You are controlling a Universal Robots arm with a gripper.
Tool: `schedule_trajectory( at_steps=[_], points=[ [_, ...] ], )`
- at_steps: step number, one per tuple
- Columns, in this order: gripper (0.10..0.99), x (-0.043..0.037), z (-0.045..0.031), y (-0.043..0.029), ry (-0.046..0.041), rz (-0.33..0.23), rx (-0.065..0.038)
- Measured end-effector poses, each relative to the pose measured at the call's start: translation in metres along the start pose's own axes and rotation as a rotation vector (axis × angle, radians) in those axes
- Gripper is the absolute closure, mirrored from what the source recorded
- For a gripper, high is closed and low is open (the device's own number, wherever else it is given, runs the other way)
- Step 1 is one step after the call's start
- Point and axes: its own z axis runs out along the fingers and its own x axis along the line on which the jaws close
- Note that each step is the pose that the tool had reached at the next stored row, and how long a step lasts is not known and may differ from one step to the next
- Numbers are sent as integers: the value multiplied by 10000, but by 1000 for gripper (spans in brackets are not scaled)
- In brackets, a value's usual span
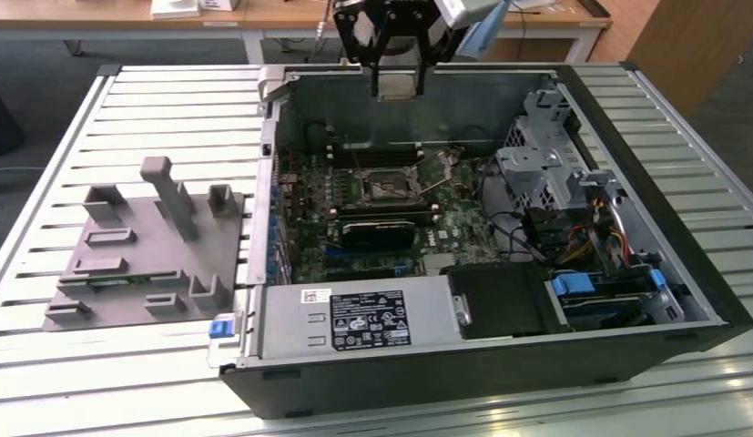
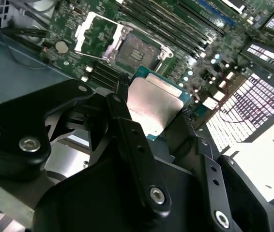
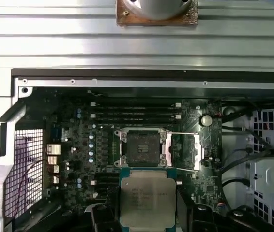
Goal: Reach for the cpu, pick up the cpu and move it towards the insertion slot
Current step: 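Pick up the cpu and move it towards the insertion slot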
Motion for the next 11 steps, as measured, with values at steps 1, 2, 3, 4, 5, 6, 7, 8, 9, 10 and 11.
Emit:
schedule_trajectory(
  at_steps=[1, 2, 3, 4, 5, 6, 7, 8, 9, 10, 11],
  points=[
    [541, -24, 1, 3, 0, 7, 0],
    [541, -46, 3, 6, 0, 16, 0],
    [541, -66, 4, 10, -1, 25, -1],
    [541, -83, 4, 13, -2, 36, 1],
    [541, -93, 4, 15, -1, 45, 2],
    [541, -95, 4, 15, -2, 47, 2],
    [541, -95, 4, 15, -2, 47, 2],
    [541, -96, 5, 15, -2, 47, 0],
    [541, -96, 5, 15, -2, 47, 0],
    [541, -96, 5, 15, -2, 47, 0],
    [541, -96, 5, 15, -2, 47, 1]
  ],
)
